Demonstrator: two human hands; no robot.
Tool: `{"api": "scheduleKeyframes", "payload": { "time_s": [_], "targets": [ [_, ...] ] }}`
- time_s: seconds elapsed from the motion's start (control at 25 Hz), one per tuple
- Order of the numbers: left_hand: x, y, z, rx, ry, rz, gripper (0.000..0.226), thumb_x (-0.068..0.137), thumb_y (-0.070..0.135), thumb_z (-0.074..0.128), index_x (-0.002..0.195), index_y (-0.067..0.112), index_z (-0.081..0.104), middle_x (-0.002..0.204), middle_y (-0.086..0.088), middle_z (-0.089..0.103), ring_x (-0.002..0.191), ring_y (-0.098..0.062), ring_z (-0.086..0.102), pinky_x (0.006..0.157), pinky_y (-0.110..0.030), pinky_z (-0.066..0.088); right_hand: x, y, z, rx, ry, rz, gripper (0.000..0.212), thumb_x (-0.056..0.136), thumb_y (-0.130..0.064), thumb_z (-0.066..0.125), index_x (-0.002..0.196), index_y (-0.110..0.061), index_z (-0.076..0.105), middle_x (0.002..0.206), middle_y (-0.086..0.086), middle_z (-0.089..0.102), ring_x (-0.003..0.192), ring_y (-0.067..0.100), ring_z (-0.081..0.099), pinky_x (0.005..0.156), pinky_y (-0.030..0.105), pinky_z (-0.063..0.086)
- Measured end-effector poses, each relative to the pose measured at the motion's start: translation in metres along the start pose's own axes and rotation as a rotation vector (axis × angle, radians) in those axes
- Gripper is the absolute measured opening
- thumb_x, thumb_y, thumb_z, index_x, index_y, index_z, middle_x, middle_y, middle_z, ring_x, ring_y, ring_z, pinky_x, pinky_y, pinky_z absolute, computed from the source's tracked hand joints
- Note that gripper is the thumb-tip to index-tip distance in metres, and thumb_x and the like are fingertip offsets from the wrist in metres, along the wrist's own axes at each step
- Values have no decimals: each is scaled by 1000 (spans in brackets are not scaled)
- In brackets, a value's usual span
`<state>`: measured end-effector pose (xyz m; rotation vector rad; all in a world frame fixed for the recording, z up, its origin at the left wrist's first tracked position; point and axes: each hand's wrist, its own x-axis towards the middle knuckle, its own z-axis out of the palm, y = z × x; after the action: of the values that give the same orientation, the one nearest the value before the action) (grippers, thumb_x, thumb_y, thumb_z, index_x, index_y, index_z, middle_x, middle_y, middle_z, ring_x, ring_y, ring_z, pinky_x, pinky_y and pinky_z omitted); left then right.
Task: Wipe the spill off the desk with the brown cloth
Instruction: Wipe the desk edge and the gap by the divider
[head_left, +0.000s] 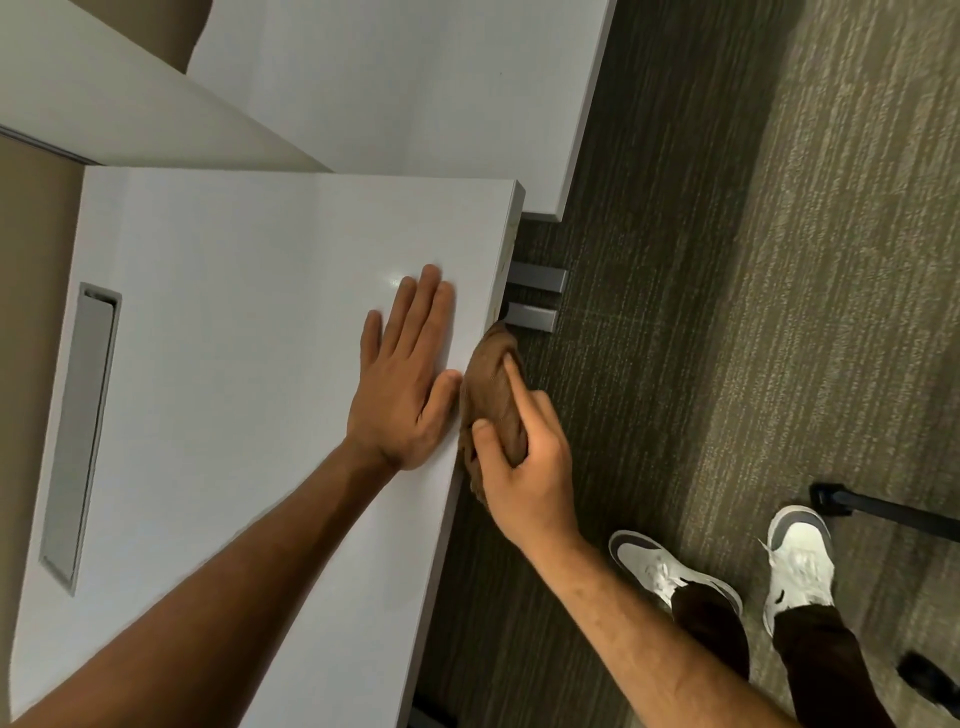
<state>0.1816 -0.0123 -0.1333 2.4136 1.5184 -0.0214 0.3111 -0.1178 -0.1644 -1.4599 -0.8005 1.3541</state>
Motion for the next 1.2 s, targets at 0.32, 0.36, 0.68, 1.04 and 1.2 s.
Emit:
{"api": "scheduleKeyframes", "payload": {
  "time_s": [0.32, 0.36, 0.68, 1.04, 1.2],
  "targets": [
    [0, -1, -1, 15, -12, -2, 78, 104, 61, 12, 168, 17, 6, 177, -4, -2, 164, -22, -4, 130, -53, -5, 53, -7, -19, 23, 12, 22, 59, 100, -27, 59, 154, -35, 37, 124, -17, 48, 111, -1, 55, 94, 20, 51],
    [0, -2, -1, 15, -13, -2, 77, 104, 59, 15, 168, 17, 6, 177, -4, -2, 164, -22, -4, 130, -54, -5, 53, -6, -20, 30, 48, 28, 57, 100, -25, 59, 153, -34, 39, 120, -19, 49, 108, -2, 57, 89, 17, 51],
    [-1, 0, -3, 21, -20, -6, 76, 102, 49, 21, 168, 13, 7, 177, -4, -3, 164, -23, -5, 130, -53, -5, 73, -31, -30, 257, 222, 5, 64, 101, -19, 52, 150, -54, 29, 150, -7, 45, 132, 13, 55, 102, 45, 55],
    [0, 0, -3, 34, -30, -14, 76, 103, 53, 19, 168, 16, 7, 177, -2, -3, 164, -22, -5, 130, -50, -6, 78, -21, -22, 124, -19, -3, 72, 96, -15, 55, 150, -53, 26, 148, -30, 33, 135, -18, 35, 115, 17, 34],
    [-1, 2, -4, 27, -27, -16, 77, 103, 56, 17, 168, 16, 7, 177, -3, -2, 164, -22, -5, 130, -53, -5, 71, -18, -29, 19, -85, -10, 77, 95, -13, 57, 150, -57, 24, 135, -47, 31, 134, -9, 39, 113, 25, 40]
  ]
}}
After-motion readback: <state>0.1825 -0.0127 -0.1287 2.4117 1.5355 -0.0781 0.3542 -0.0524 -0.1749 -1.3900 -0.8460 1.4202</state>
